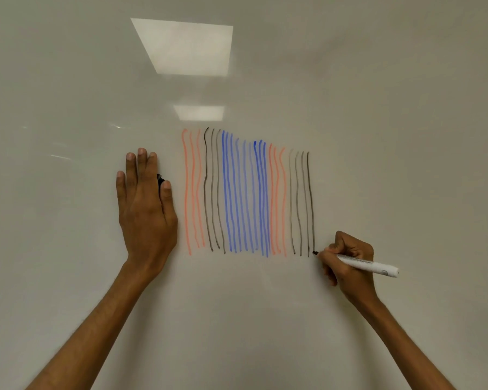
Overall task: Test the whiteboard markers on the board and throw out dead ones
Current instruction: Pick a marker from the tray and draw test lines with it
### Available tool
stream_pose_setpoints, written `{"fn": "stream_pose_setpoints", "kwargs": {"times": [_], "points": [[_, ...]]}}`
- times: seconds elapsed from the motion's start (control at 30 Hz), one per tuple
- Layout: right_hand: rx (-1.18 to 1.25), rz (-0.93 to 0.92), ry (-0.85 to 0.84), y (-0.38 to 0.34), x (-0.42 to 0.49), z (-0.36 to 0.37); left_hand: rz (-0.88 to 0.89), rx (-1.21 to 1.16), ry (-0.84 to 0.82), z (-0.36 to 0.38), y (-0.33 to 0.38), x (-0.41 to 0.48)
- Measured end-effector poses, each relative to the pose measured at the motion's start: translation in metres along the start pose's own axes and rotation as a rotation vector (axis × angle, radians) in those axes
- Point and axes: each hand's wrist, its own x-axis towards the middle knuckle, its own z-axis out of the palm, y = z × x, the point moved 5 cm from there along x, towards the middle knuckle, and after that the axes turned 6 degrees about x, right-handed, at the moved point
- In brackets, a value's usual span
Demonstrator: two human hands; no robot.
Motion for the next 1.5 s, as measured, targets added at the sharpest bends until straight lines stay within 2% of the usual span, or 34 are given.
{"fn": "stream_pose_setpoints", "kwargs": {"times": [0.23,0.5,0.63,0.8,1.17,1.5], "points": [[-0.108,0.099,-0.097,0.006,0.001,-0.005,-0.004,-0.005,-0.004,-0.001,0.001,0.000],[0.185,0.059,0.044,-0.030,0.041,-0.008,-0.010,-0.002,-0.008,-0.001,0.002,-0.001],[0.282,-0.015,0.018,-0.063,0.084,0.008,-0.019,-0.005,-0.012,-0.002,0.002,0.000],[0.267,-0.032,0.044,-0.079,0.117,0.025,-0.011,-0.009,-0.012,-0.002,0.002,0.000],[0.214,-0.043,0.121,-0.073,0.113,0.025,-0.003,0.001,-0.002,-0.001,0.002,-0.001],[0.186,-0.045,0.055,-0.072,0.100,0.024,0.001,0.004,-0.003,0.000,0.001,-0.002]]}}
